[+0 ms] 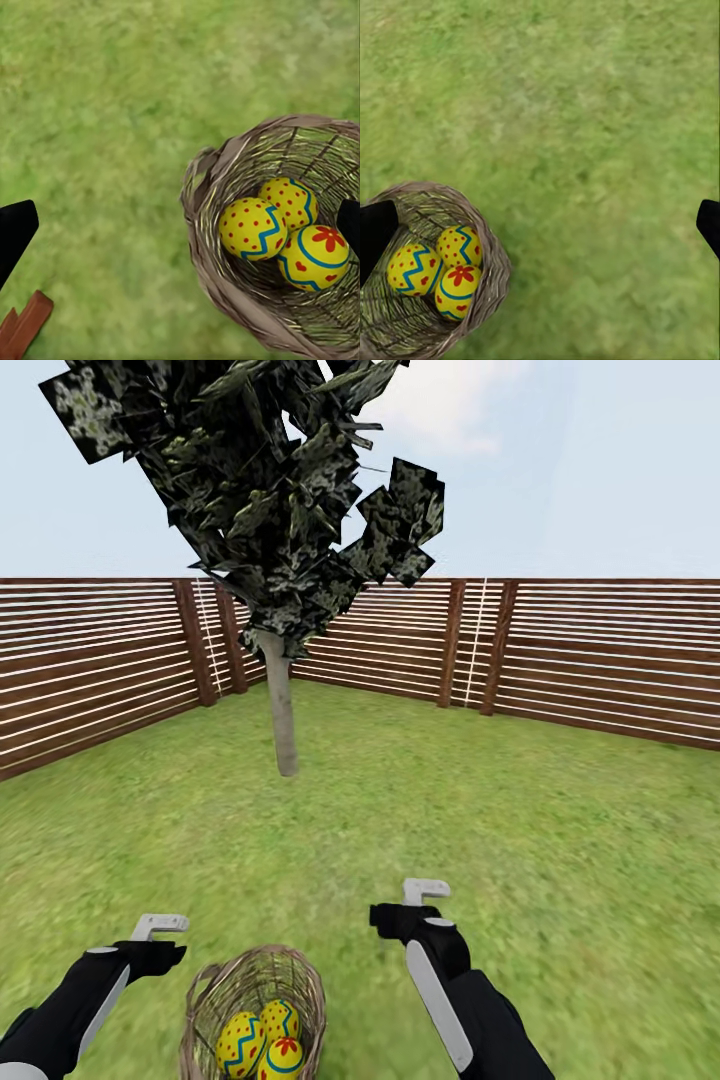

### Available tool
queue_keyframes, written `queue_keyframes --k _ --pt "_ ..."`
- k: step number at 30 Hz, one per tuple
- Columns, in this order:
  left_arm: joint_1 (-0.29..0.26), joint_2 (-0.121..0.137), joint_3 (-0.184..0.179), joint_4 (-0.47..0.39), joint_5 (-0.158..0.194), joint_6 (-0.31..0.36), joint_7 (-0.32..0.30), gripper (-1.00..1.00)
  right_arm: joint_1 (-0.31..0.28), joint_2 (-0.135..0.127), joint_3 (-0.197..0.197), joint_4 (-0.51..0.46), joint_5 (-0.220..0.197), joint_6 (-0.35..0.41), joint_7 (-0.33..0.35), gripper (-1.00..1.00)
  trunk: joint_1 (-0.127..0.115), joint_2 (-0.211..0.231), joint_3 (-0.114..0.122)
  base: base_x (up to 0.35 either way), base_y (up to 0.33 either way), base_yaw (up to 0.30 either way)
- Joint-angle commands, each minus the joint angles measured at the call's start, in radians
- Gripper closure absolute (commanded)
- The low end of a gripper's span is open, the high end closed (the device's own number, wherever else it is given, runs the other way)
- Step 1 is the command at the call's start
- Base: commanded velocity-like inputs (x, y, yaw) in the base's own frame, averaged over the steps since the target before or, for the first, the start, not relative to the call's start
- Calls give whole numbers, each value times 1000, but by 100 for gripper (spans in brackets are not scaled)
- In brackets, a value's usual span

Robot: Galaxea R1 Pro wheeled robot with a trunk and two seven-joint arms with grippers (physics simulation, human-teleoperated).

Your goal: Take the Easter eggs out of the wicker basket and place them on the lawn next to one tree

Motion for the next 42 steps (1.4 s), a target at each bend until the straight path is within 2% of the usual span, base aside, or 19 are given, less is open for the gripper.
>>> queue_keyframes --k 1,4,8,15,26,32,42 --pt "0 1 3 -1 0 6 -7 -100 -1 0 1 -4 -28 5 -13 -100 4 -8 -5 0 0 0" --pt "0 3 4 -1 0 6 -10 -100 0 0 -1 -5 -68 24 -20 -100 16 -29 -14 0 0 0" --pt "0 2 4 -1 -2 7 -11 -100 5 0 -2 -5 -87 30 -22 -100 31 -57 -26 0 0 0" --pt "0 0 0 -1 -3 6 -11 -100 14 0 0 16 -104 20 -19 -100 58 -106 -48 0 0 0" --pt "0 0 -3 -1 -1 7 -16 -100 16 0 -7 23 -109 20 -19 -100 100 -183 -83 0 0 -64" --pt "0 -2 -9 -2 -1 11 -14 -100 16 0 -8 29 -109 20 -22 -100 100 -183 -82 0 0 -206" --pt "0 -1 -4 -3 -3 14 -14 -100 17 0 -8 30 -110 20 -21 -100 100 -183 -82 0 69 -20"
